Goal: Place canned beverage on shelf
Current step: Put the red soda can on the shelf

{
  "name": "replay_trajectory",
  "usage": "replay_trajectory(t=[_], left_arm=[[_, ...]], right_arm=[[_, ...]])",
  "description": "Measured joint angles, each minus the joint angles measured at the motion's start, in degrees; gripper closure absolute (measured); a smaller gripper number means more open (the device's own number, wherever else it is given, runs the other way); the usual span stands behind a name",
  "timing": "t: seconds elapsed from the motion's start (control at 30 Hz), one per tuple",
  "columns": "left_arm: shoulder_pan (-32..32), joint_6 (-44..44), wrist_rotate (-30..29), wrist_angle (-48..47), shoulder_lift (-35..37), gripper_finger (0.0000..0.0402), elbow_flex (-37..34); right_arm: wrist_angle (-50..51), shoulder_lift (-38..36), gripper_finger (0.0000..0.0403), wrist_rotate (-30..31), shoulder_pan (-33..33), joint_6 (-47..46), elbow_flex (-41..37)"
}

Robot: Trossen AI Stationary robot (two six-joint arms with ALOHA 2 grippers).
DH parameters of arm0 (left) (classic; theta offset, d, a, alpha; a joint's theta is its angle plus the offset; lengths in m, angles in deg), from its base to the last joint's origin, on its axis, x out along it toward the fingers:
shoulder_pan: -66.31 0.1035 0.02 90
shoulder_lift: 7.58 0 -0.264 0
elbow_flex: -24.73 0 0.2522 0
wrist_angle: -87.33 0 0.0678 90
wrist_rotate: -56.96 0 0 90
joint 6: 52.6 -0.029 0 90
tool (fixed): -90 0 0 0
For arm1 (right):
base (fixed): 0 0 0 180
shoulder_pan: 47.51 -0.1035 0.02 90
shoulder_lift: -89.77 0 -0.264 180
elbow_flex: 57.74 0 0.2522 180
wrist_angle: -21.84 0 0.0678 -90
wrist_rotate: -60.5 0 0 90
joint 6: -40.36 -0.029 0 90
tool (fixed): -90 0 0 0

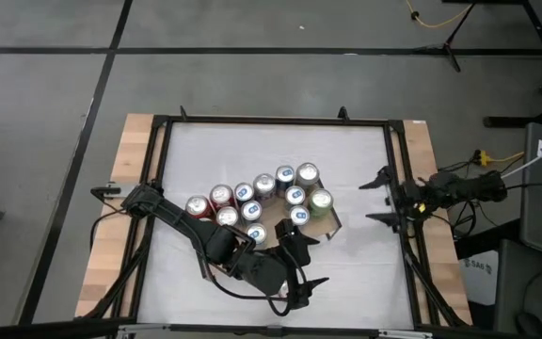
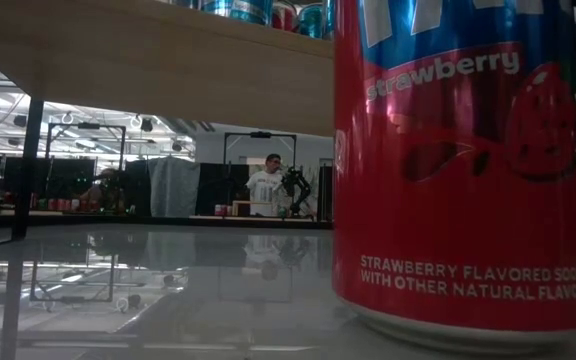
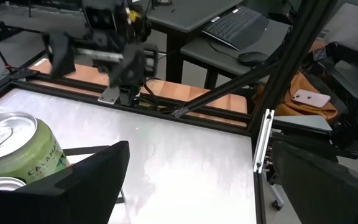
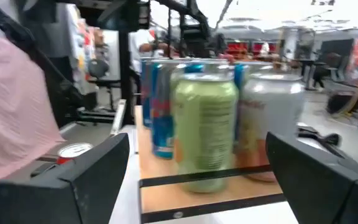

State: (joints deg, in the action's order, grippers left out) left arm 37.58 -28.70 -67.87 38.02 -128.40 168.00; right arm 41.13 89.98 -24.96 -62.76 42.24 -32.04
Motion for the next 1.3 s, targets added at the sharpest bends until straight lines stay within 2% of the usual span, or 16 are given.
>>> replay_trajectory(t=[0.13,0.27,0.4,0.47,0.63,0.73,0.97,1.3], left_arm=[[0.00,0.43,-0.02,0.00,0.00,0.0014,0.00],[0.02,2.95,-0.02,0.00,0.00,0.0014,0.00],[0.00,3.01,-0.04,-0.01,0.00,0.0014,0.00],[0.00,2.99,-0.04,-0.01,0.00,0.0014,0.00],[0.13,2.97,-0.04,-0.02,0.00,0.0014,0.00],[0.11,2.97,-0.02,-0.09,0.00,0.0014,0.00],[0.06,5.05,-0.02,-3.21,0.00,0.0014,0.00],[0.06,5.80,0.24,-3.17,0.00,0.0014,0.00]], right_arm=[[-5.21,0.00,0.0036,-0.20,-0.02,-1.38,-4.97],[-6.42,-0.04,0.0036,-0.13,0.60,-0.19,-5.96],[-6.46,-0.02,0.0036,-0.29,4.30,2.60,-6.10],[-6.41,-0.01,0.0036,-2.25,7.02,2.85,-6.08],[-4.57,0.00,0.0036,-11.61,13.95,2.25,-6.07],[-4.26,-0.02,0.0036,-14.70,17.43,1.99,-6.07],[-1.39,0.00,0.0036,-18.21,22.02,1.35,-6.07],[3.63,-0.02,0.0036,-18.20,22.82,1.34,-6.05]])
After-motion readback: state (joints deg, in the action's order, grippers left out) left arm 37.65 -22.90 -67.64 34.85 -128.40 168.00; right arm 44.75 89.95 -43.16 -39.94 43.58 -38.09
